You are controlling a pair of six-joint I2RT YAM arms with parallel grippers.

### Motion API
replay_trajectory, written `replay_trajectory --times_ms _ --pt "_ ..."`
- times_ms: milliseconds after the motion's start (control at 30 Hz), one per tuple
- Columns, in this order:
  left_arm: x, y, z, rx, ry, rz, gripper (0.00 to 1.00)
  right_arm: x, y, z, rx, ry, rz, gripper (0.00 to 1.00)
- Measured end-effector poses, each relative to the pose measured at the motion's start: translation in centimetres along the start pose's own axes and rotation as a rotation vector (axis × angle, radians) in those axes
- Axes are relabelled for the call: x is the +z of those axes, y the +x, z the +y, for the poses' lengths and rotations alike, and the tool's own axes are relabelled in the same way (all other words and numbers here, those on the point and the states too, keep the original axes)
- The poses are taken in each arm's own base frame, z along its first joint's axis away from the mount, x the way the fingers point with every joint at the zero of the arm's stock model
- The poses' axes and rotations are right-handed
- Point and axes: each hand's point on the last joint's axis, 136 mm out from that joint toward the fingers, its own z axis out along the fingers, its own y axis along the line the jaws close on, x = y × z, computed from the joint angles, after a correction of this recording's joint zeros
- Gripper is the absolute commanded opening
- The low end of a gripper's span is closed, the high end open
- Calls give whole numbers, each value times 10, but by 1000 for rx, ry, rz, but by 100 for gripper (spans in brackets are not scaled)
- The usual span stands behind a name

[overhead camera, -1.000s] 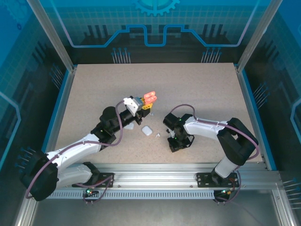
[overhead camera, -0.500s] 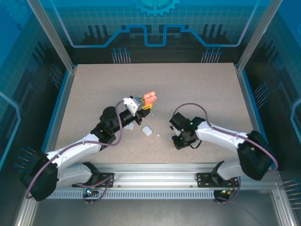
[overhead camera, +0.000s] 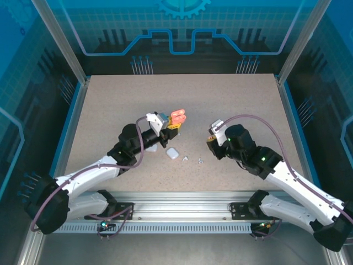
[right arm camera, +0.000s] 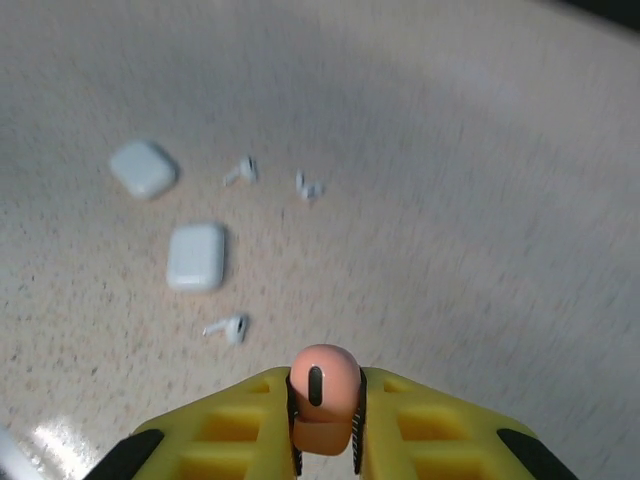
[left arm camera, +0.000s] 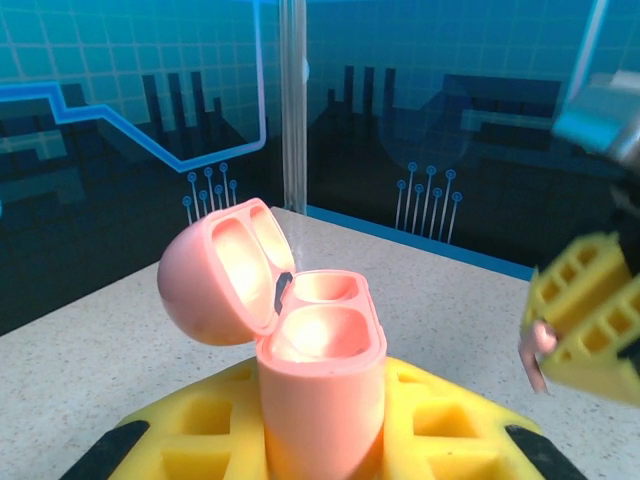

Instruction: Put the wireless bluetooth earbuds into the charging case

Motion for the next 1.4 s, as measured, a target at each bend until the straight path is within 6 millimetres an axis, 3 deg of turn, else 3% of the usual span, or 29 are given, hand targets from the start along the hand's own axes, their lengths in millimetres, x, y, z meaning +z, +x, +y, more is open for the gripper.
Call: replay_trajectory --times_ms 167,300,500,633,1000,1400 --pt "5 -4 -11 -38 76 1 12 -21 -69 0 -150 -2 -188 19" --pt "8 -4 -22 -68 145 2 12 -33 -110 7 -264 -21 -296 19" --pt "10 -3 -34 -94 225 3 12 -38 -140 20 -401 -69 -361 19" --pt "11 -8 -40 -100 264 -11 12 -36 -146 28 -477 -103 -366 19" --pt "13 -24 -49 -88 330 -61 12 -23 -135 43 -579 -183 -326 19" --pt "14 -22 -49 -101 332 -52 12 -14 -127 48 -584 -220 -290 19"
